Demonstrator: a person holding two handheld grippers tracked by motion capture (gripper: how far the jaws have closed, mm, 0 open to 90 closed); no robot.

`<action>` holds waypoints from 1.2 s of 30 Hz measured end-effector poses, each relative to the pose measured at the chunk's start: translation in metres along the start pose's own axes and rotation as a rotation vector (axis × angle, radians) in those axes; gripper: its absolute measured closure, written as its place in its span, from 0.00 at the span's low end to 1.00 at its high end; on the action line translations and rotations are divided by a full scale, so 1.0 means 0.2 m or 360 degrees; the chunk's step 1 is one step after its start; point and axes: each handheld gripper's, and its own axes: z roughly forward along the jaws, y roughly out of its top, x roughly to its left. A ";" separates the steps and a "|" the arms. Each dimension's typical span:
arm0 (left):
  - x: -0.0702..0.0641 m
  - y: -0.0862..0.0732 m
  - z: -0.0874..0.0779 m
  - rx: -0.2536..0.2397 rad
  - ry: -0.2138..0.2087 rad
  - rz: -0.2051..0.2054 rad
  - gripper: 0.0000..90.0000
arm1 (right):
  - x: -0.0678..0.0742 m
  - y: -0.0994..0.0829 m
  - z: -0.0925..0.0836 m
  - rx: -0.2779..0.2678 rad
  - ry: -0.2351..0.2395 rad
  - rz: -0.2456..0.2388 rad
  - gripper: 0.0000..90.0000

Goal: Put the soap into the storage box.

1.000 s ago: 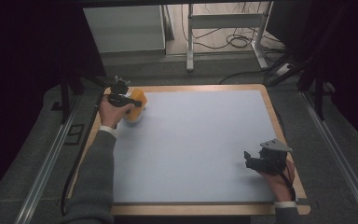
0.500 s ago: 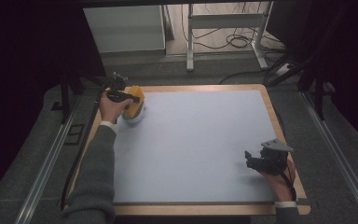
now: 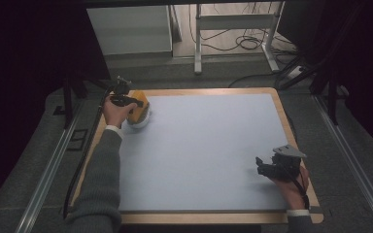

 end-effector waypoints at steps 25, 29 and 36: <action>0.02 -0.01 -0.05 -0.0011 0.0071 0.0002 0.29 | 0.01 0.00 0.00 0.0004 0.0002 -0.0007 0.09; 0.03 -0.02 -0.08 -0.0023 0.0099 0.0031 0.22 | 0.01 0.00 0.00 0.0002 0.0006 -0.0009 0.09; 0.02 -0.04 -0.20 -0.0147 0.0097 0.0084 0.20 | 0.01 0.00 0.01 0.0012 0.0005 -0.0009 0.09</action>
